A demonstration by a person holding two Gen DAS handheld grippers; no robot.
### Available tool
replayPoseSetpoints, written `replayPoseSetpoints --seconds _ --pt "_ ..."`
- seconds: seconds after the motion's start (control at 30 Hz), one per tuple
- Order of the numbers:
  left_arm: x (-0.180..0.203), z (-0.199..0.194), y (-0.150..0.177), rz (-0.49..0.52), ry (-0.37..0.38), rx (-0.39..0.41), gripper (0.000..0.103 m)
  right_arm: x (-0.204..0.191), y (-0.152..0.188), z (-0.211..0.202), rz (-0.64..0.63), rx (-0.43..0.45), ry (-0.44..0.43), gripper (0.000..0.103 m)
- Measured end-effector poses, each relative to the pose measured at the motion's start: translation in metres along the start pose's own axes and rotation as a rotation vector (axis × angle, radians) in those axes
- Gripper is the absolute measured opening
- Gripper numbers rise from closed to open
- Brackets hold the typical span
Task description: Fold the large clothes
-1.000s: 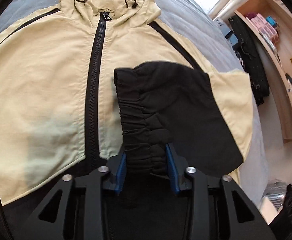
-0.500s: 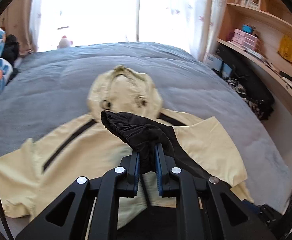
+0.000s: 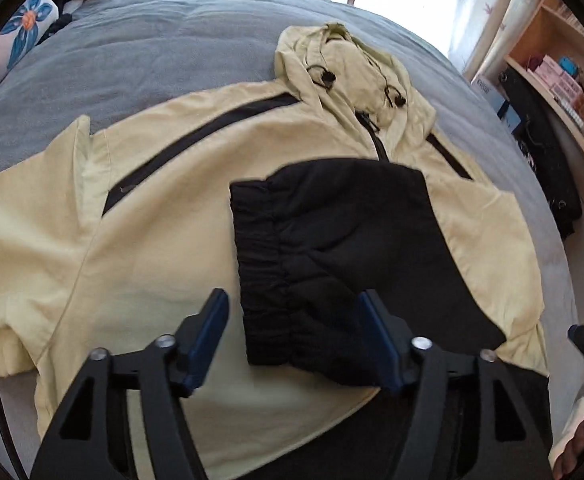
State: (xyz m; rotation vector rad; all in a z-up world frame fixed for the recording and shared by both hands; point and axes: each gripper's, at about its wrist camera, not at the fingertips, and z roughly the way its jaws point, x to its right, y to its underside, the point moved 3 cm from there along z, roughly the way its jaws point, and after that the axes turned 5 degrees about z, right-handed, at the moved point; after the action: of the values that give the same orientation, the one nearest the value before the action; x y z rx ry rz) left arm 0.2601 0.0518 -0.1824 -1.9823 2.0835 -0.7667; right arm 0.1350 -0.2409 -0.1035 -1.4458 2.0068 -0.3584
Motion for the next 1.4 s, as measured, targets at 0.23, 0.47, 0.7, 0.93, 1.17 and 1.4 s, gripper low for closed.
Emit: replayPoseSetpoints --seconds 0.23,0.47,0.7,0.93,1.17,1.4 --pt "-0.004 0.023 -0.027 -0.015 0.043 -0.02 0.072 0.038 -0.082 0.036 0.018 0.009 0.08 0.069" --pt "-0.003 0.047 -0.048 -0.026 0.047 -0.026 0.036 0.083 -0.131 0.121 0.072 -0.156 0.125 0.069" --pt "0.01 0.047 -0.062 0.048 -0.026 0.026 0.026 0.091 -0.125 0.16 0.057 -0.208 0.15 0.002" --pt "0.01 0.063 -0.055 0.055 -0.094 0.009 0.029 0.099 -0.119 0.159 0.042 -0.154 0.194 0.008" --pt "0.012 0.023 -0.05 0.087 -0.184 0.065 0.054 0.085 -0.109 0.086 0.108 -0.049 0.176 0.041" --pt "0.045 -0.011 -0.031 0.092 -0.121 0.124 0.062 0.009 -0.039 0.079 0.014 -0.107 0.029 0.052"
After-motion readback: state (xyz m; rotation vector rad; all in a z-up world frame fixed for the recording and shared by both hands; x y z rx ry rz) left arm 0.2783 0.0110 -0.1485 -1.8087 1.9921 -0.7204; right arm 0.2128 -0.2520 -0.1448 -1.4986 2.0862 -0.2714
